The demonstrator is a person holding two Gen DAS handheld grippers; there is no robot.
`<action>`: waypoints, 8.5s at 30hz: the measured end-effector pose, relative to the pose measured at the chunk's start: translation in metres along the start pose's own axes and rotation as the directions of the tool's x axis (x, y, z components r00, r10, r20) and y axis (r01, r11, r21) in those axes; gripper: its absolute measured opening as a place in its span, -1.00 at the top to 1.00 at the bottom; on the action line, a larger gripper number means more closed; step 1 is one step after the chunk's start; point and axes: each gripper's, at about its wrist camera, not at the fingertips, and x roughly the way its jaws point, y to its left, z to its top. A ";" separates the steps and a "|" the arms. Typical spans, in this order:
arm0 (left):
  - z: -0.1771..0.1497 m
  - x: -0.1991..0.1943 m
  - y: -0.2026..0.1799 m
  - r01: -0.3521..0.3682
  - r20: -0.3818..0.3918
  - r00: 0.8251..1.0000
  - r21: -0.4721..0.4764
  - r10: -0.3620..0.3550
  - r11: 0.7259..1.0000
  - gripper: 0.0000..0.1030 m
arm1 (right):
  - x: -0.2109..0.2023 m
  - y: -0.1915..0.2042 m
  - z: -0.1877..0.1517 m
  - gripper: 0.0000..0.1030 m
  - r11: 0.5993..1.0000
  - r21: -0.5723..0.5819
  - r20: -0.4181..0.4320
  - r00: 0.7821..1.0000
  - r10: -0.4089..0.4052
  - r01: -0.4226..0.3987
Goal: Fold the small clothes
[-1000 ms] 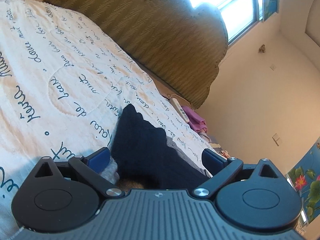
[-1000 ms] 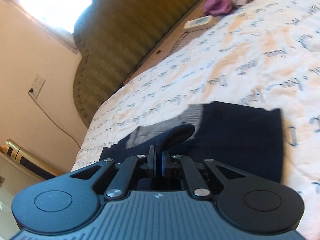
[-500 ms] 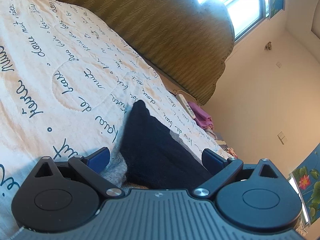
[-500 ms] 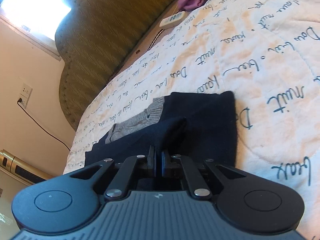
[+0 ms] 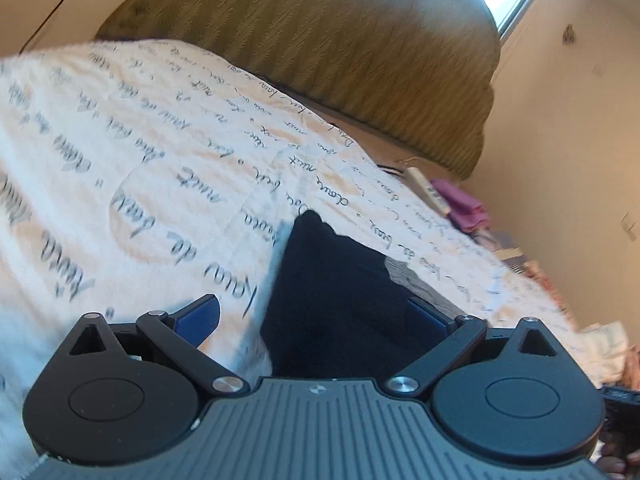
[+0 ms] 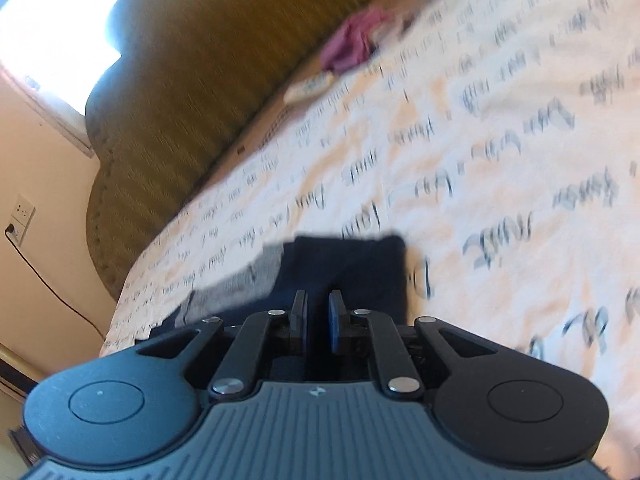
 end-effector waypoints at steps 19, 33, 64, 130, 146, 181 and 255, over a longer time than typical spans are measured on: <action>-0.017 0.124 -0.094 -0.039 -0.104 0.988 0.528 0.110 0.848 -1.00 | 0.113 0.035 0.009 0.53 0.989 -0.145 -0.142 0.990 -0.012 -0.009; -0.063 0.032 -0.094 -0.050 -0.098 0.987 0.576 0.129 0.816 -0.99 | 0.030 0.087 -0.090 0.45 0.890 -0.431 0.004 0.987 -0.161 0.147; -0.141 -0.111 -0.053 -0.054 -0.124 0.977 0.644 0.174 0.763 -1.00 | -0.076 0.124 -0.235 -0.57 0.779 -0.548 0.067 0.944 -0.323 0.306; -0.209 -0.234 -0.014 -0.058 -0.136 0.975 0.608 0.175 0.792 -0.98 | -0.169 0.141 -0.345 -0.94 0.784 -0.536 0.048 0.938 -0.342 0.313; -0.215 -0.265 0.008 -0.050 -0.133 0.980 0.564 0.151 0.824 -1.00 | -0.185 0.141 -0.361 -0.94 0.785 -0.530 0.054 0.936 -0.347 0.321; -0.152 -0.266 0.138 0.419 -0.372 0.747 -0.381 -0.552 0.824 -0.91 | -0.260 0.000 -0.314 0.03 0.976 0.159 -0.232 0.955 0.185 -0.150; -0.120 -0.267 0.129 0.383 -0.441 0.779 -0.226 -0.445 0.896 0.96 | -0.296 -0.011 -0.276 0.92 0.968 0.104 -0.106 0.966 0.238 -0.227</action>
